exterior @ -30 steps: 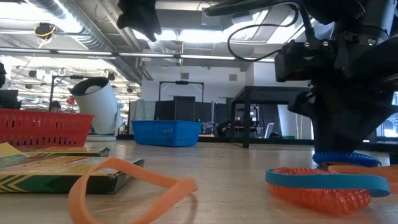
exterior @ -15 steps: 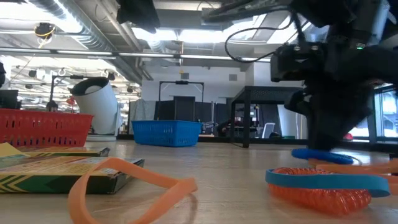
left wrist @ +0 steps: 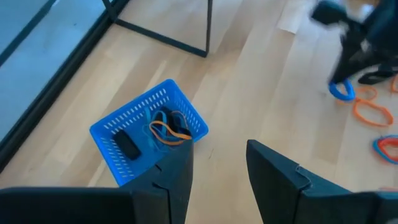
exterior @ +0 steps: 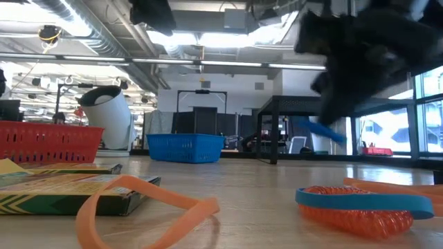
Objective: Pick & Place Office Desk Supplies
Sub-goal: Put the blue spring keychain into the red bin
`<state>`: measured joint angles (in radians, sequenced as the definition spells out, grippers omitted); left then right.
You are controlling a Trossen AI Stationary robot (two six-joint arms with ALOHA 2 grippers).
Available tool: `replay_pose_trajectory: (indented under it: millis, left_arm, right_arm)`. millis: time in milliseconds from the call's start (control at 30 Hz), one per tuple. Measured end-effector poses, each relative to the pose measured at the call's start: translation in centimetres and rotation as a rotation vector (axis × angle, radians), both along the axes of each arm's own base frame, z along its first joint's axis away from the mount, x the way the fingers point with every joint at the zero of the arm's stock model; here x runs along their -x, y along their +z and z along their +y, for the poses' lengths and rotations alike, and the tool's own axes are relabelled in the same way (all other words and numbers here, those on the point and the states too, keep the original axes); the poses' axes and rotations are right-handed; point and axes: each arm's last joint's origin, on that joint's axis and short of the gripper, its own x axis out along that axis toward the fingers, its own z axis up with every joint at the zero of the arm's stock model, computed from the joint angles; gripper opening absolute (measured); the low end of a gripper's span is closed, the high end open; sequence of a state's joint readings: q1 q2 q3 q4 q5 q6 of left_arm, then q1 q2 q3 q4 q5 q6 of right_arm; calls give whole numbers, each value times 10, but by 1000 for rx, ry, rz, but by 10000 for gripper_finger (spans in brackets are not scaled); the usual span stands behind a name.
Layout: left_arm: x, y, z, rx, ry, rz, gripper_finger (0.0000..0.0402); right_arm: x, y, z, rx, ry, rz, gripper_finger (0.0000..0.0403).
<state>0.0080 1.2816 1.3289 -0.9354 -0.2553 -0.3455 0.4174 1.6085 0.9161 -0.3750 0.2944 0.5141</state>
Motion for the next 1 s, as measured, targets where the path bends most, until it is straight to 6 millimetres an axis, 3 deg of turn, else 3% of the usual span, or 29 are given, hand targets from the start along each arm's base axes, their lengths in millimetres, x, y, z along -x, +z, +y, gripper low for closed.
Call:
replay_pose_trajectory:
  millis: [367, 700, 1000]
  left_arm:
    - [-6, 1, -9, -51, -114, -14, 161]
    - [-27, 24, -13, -47, -240, -324, 208]
    - [-49, 34, -14, -100, -283, -523, 212]
  right_arm:
    - [-8, 68, -51, 174, -206, -395, 11]
    - [-32, 111, -81, 325, -188, -790, 11]
    - [-35, 132, -88, 474, -72, -945, 11]
